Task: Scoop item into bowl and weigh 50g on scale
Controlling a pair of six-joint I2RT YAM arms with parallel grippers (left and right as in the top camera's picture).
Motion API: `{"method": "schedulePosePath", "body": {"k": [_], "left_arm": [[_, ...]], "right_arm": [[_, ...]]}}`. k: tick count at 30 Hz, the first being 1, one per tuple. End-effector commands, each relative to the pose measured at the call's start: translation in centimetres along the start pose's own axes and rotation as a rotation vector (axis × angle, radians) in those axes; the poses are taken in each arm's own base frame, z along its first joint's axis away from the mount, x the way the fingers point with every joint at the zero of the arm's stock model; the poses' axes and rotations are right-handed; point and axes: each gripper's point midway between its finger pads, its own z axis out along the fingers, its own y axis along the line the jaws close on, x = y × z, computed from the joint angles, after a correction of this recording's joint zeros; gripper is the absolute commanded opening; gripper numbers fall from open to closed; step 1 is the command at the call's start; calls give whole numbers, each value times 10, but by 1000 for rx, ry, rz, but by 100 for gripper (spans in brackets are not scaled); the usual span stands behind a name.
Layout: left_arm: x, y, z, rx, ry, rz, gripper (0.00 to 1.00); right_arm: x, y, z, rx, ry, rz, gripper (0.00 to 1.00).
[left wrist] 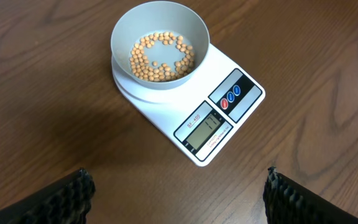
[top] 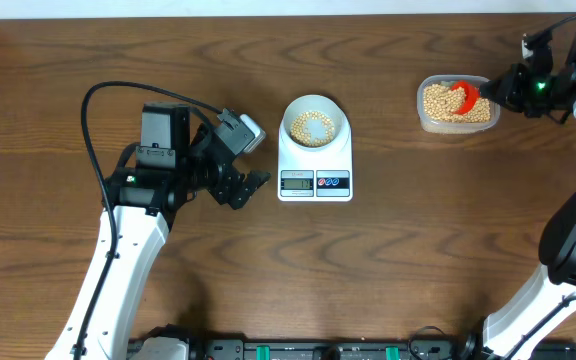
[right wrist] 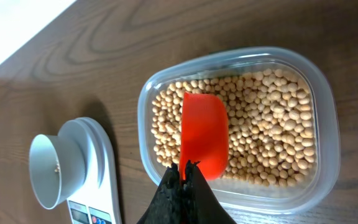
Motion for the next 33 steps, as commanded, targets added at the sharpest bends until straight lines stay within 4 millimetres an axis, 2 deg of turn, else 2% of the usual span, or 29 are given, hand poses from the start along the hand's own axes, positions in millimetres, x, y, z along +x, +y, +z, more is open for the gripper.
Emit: {"method": "schedulePosePath", "body": {"k": [1,17,33], "left_arm": [[1,-3,1,15,-2,-15,89],[1,-3,1,15,-2,-15,89],[1,-3,1,15,-2,-15,90]], "right_arm": [[-1,2,-2,-66,-5,1,2],[-9,5,-18,-180,-44,23,1],[-15,35,-32,-390,-69,-2,1]]}}
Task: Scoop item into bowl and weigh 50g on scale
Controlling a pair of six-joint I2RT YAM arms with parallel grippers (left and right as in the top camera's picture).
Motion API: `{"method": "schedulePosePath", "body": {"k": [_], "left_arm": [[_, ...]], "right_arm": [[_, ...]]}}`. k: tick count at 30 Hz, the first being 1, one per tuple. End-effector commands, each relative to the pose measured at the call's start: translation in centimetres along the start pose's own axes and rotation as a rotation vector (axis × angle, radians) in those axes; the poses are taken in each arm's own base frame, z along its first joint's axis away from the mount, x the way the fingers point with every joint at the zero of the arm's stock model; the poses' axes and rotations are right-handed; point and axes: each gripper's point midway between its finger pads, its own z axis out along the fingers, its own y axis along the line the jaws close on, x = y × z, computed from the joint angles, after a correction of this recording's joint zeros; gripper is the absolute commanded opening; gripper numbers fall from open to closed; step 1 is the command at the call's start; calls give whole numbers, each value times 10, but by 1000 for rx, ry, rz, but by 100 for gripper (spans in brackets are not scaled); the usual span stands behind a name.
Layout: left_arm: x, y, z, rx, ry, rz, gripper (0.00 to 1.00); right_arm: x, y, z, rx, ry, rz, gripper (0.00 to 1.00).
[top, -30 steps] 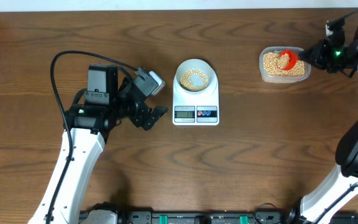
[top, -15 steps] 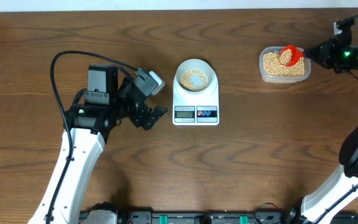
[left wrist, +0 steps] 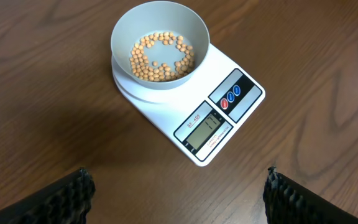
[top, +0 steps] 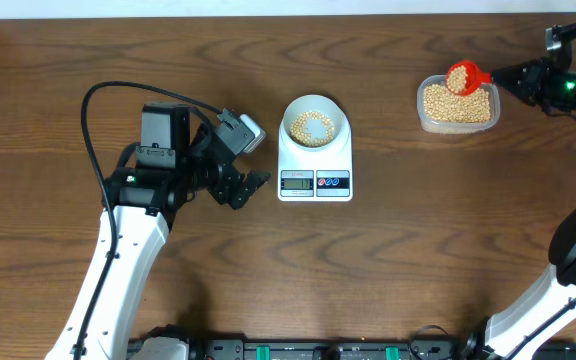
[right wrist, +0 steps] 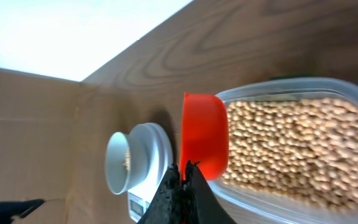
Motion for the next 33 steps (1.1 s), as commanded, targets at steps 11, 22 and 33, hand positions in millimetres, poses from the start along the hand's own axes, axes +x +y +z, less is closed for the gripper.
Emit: {"method": "schedulePosePath", "body": {"k": [11,22,33], "left_arm": [[1,-3,1,15,-2,-15,89],[1,-3,1,15,-2,-15,89],[1,-3,1,15,-2,-15,89]], "right_arm": [[16,46,30,-172,75,-59,1],[39,86,70,-231,158,-148,1],[72,131,109,-300,253,-244,1]]}}
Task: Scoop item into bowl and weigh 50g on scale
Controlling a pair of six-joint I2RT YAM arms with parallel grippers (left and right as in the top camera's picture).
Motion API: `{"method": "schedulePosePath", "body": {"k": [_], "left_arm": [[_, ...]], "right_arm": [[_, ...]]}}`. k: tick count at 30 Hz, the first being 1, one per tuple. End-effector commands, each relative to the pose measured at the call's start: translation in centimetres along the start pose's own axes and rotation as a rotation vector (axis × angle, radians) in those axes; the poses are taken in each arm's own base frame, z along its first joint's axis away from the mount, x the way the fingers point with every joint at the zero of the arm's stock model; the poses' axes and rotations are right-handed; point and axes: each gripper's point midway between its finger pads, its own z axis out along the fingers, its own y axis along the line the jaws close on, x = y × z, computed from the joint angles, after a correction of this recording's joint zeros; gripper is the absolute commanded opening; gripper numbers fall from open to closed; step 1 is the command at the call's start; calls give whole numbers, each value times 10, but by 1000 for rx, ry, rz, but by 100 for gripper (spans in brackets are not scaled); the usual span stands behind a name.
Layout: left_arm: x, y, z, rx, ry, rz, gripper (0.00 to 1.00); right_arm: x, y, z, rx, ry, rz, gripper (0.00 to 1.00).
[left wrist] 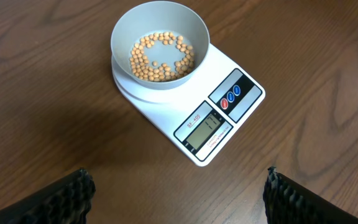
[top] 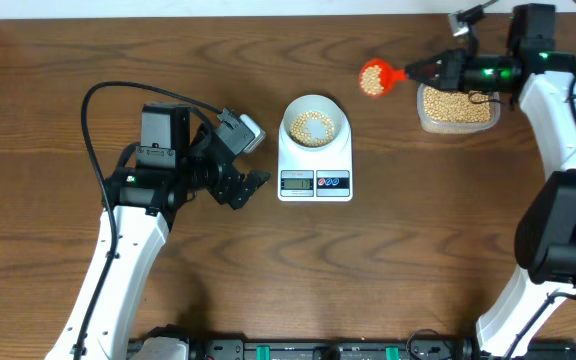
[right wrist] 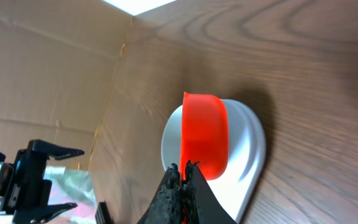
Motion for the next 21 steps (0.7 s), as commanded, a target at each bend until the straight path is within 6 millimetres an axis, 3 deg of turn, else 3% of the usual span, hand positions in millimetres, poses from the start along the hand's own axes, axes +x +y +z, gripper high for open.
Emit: {"method": "schedulePosePath", "body": {"k": [1,6,16,21], "left_arm": [[1,-3,1,15,-2,-15,90],[1,-3,1,15,-2,-14,89],[1,-3,1,15,-2,-14,90],[1,-3,1,15,-2,-14,89]], "right_arm": [[9,16,21,-57,42,-42,1],[16,31,44,-76,77,-109,1],[37,41,84,3,152,-220,1],[49,34,101,108,196,-297,1]]}}
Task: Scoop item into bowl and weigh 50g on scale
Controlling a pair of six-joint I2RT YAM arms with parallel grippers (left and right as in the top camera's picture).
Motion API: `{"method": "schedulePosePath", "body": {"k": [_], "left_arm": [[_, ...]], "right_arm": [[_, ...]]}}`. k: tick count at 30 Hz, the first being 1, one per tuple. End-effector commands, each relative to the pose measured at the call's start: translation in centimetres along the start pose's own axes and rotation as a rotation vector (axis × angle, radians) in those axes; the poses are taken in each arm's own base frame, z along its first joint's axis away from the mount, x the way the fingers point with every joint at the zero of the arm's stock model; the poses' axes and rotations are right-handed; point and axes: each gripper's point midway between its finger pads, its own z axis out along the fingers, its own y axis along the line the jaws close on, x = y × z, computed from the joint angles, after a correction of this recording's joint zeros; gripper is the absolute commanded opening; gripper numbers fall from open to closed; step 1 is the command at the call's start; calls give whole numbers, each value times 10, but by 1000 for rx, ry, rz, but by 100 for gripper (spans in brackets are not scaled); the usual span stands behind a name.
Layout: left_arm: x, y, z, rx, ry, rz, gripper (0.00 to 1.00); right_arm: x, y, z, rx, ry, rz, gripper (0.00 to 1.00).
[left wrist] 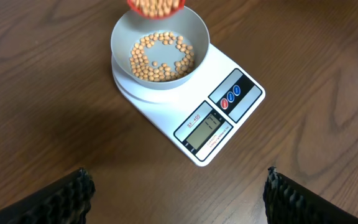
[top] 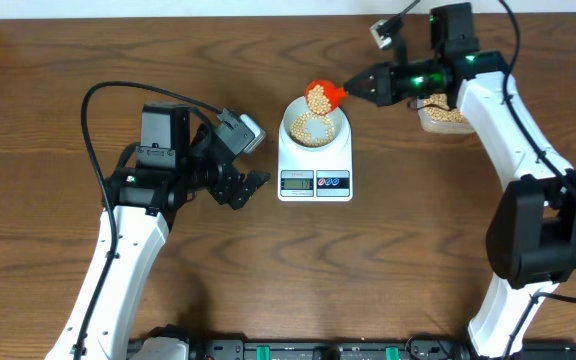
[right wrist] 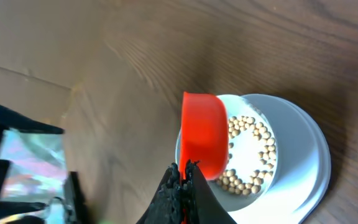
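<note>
A white scale (top: 315,160) stands mid-table with a pale bowl (top: 316,124) on it, holding a thin layer of yellow beans (left wrist: 161,57). My right gripper (top: 361,88) is shut on the handle of a red scoop (top: 319,97) full of beans, held over the bowl's far rim; the same scoop (right wrist: 205,134) shows in the right wrist view and the scoop's edge (left wrist: 156,5) in the left wrist view. My left gripper (top: 245,188) is open, left of the scale, with its fingers (left wrist: 61,196) wide apart and nothing between them.
A clear tub of beans (top: 444,113) sits at the far right, partly hidden by my right arm. The scale's display (left wrist: 204,129) and buttons (left wrist: 231,96) face the table's front. A black cable (top: 98,95) loops over the left side.
My right gripper has moved the loaded scoop leftwards, from between the tub and the scale to over the bowl's far rim. The left arm has not moved.
First the scoop lay in the tub's beans, held by my right gripper. Then it hung filled at the tub's left end, then between tub and scale, and now over the bowl. The bowl's beans and the left arm look unchanged throughout.
</note>
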Motion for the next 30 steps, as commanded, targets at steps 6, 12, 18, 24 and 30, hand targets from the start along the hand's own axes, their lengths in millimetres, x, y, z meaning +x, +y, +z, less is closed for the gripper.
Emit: {"method": "schedulePosePath", "body": {"k": [6,12,18,24,30], "left_arm": [[1,-3,1,15,-2,-14,90],[1,-3,1,15,-2,-14,89],[1,-3,1,15,-2,-14,89],[1,-3,1,15,-2,-14,89],[1,-3,1,15,-2,-15,90]], "right_arm": [[20,-13,32,208,103,-143,1],[25,-14,42,272,138,-206,1],[28,-15,47,312,158,-249,1],[28,-7,50,302,166,-303,1],[30,-2,52,332,186,-354,1]]}}
